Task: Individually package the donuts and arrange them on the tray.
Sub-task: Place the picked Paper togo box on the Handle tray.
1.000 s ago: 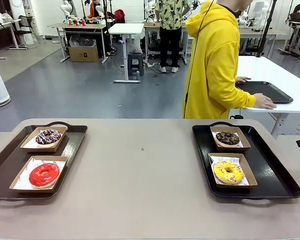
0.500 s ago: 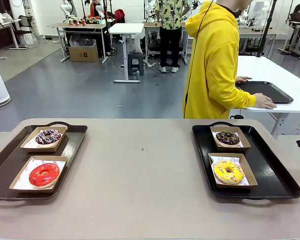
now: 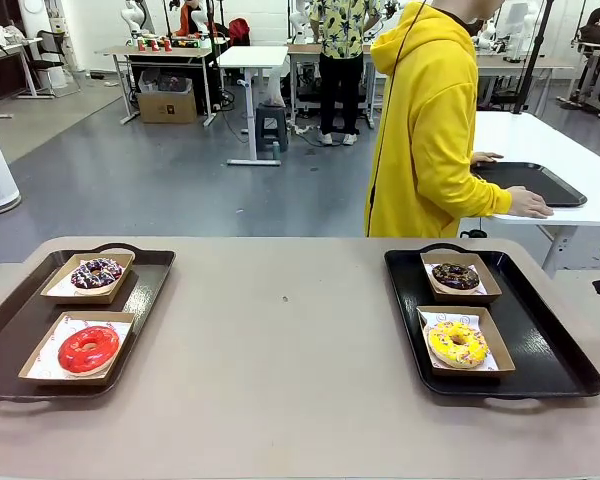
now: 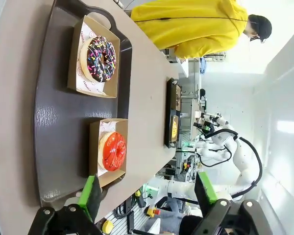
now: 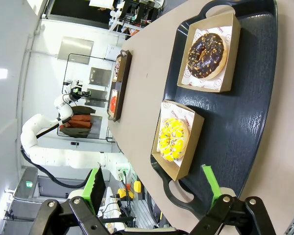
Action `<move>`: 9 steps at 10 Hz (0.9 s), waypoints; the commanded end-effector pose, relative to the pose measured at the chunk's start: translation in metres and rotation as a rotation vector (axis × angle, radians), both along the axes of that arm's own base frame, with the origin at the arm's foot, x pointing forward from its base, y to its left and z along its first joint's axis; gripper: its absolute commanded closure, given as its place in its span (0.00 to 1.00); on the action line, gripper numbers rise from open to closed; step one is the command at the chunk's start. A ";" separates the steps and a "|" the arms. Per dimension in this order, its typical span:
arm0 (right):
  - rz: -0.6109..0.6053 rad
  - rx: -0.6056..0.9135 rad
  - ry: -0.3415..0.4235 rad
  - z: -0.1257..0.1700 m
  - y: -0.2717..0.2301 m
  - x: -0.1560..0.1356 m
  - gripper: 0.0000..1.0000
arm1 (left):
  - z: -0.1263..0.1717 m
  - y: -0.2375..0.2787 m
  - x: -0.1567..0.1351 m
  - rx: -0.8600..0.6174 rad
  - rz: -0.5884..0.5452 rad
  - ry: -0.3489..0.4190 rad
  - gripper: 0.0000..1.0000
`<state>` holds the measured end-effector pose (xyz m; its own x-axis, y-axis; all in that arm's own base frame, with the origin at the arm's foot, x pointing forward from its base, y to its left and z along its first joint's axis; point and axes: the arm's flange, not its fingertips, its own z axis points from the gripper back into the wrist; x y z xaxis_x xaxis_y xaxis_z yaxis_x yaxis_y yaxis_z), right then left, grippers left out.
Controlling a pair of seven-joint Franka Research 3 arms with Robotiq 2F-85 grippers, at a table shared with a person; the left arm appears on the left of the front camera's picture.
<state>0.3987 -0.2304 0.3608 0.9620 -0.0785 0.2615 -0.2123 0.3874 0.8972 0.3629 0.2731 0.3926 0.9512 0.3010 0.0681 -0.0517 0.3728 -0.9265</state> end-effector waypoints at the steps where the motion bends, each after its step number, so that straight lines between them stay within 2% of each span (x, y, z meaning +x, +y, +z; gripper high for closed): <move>1: -0.001 0.003 0.013 0.002 0.002 -0.001 0.00 | 0.001 -0.002 -0.006 0.002 -0.003 -0.001 0.00; 9: -0.001 0.003 0.013 0.002 0.002 -0.001 0.00 | 0.001 -0.002 -0.006 0.002 -0.003 -0.001 0.00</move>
